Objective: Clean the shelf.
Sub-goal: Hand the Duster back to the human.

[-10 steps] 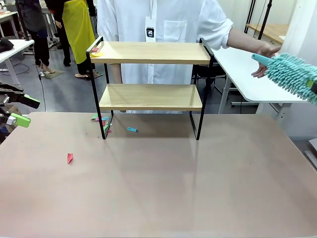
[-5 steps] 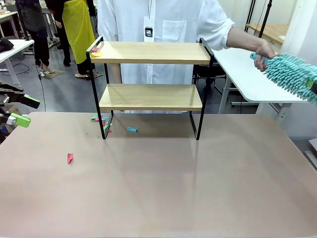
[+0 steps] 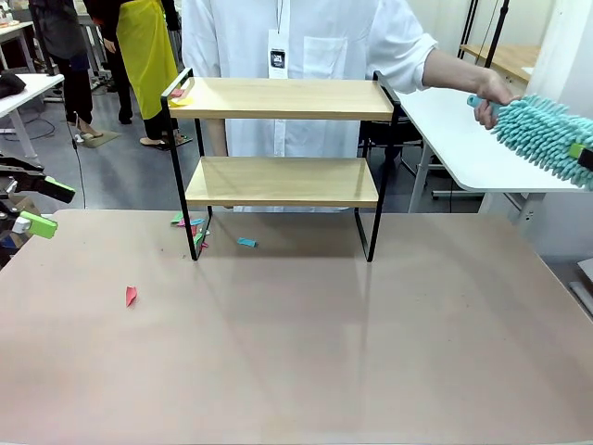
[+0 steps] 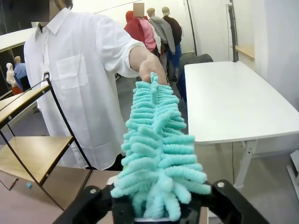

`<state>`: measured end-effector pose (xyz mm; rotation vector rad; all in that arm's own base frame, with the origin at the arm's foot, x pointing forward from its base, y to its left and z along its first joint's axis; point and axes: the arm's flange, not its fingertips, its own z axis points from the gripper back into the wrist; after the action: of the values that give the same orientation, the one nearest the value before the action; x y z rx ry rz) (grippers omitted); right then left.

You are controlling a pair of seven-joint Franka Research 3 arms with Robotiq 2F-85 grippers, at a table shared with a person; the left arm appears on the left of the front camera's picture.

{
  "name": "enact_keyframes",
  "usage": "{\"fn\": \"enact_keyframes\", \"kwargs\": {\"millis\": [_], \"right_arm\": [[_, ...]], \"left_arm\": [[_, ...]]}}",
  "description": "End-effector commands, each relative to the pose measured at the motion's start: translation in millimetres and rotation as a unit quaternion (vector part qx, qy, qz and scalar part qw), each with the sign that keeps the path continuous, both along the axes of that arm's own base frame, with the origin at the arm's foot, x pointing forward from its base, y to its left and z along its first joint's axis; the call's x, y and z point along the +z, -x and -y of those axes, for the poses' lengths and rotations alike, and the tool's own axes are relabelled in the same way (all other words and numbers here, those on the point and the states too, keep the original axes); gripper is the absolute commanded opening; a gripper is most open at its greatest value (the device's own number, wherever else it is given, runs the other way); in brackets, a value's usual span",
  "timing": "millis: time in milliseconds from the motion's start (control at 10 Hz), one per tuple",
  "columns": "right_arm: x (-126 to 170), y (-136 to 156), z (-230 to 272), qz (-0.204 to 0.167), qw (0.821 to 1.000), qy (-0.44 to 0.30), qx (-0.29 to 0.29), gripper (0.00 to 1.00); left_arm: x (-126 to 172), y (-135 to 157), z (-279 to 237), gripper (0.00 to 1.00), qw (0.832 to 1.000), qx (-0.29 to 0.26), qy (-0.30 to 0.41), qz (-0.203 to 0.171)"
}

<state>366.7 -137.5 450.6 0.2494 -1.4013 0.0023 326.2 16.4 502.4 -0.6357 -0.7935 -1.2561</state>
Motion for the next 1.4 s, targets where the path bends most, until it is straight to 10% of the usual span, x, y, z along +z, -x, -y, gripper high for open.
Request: {"fn": "enact_keyframes", "kwargs": {"millis": [0, 500, 800, 1300], "right_arm": [[29, 6, 10, 0.017, 0.999, -0.033, 0.001, 1.0], [121, 13, 77, 0.097, 0.966, -0.231, -0.061, 1.0], [124, 19, 127, 0.119, 0.935, -0.318, -0.103, 1.0], [127, 28, 121, 0.112, 0.946, -0.286, -0.105, 1.0]], "left_arm": [[1, -2, 1, 1.0, 1.0, -0.003, 0.012, 0.007], [1, -2, 1, 1.0, 1.0, -0.003, 0.012, 0.007], [1, -2, 1, 1.0, 1.0, -0.003, 0.012, 0.007], [1, -2, 1, 1.0, 1.0, -0.003, 0.012, 0.007]]}}
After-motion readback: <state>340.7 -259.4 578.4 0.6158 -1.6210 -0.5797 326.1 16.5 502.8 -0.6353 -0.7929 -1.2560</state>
